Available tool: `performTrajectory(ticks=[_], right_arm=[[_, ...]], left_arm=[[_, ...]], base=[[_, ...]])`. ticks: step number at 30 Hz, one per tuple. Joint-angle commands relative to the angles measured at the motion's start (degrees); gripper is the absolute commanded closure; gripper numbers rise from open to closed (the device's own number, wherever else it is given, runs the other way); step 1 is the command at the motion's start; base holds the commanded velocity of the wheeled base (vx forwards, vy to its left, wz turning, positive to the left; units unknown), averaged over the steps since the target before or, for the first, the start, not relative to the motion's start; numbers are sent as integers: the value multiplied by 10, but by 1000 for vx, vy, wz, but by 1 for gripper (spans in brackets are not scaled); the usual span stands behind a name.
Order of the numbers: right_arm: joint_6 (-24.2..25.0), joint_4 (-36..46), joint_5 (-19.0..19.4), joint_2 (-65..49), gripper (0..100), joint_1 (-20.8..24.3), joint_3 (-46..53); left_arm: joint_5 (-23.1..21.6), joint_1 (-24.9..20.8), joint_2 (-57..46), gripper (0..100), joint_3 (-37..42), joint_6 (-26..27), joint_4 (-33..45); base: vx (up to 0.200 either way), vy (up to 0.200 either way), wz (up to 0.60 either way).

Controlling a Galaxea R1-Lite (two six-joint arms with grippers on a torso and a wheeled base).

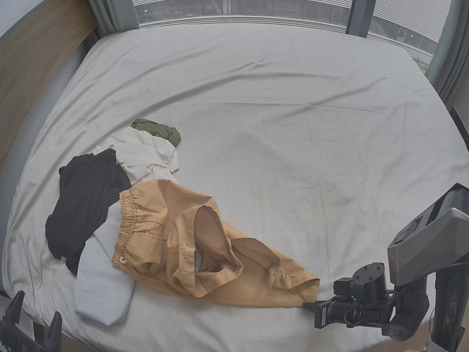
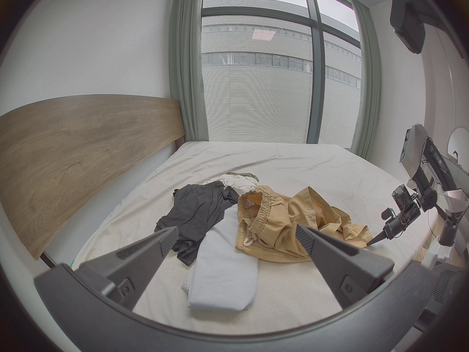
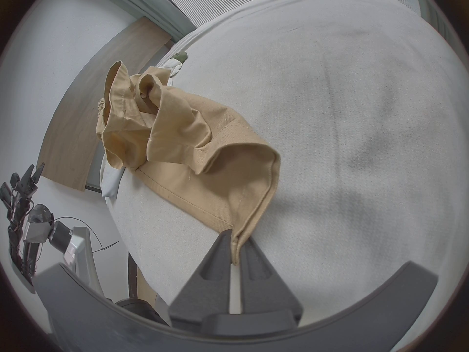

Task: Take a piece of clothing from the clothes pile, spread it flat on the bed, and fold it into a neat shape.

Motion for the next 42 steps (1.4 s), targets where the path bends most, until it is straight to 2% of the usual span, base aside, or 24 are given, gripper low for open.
performTrajectory(ticks=[1,19,36,42], right_arm=[[-1,0,-2,-16,100,-4,14],[-16,14,-20,-51,100,-58,36],[-24,141,-20,-145,100,-115,36],[-35,220,-20,-201,100,-130,36]], left_arm=[[0,0,-10,0,10,0,0],[0,0,-10,0,10,0,0],[0,0,-10,0,10,0,0],[0,0,-10,0,10,0,0]], base=[[0,0,0],[0,0,0],[0,0,0],[0,0,0]])
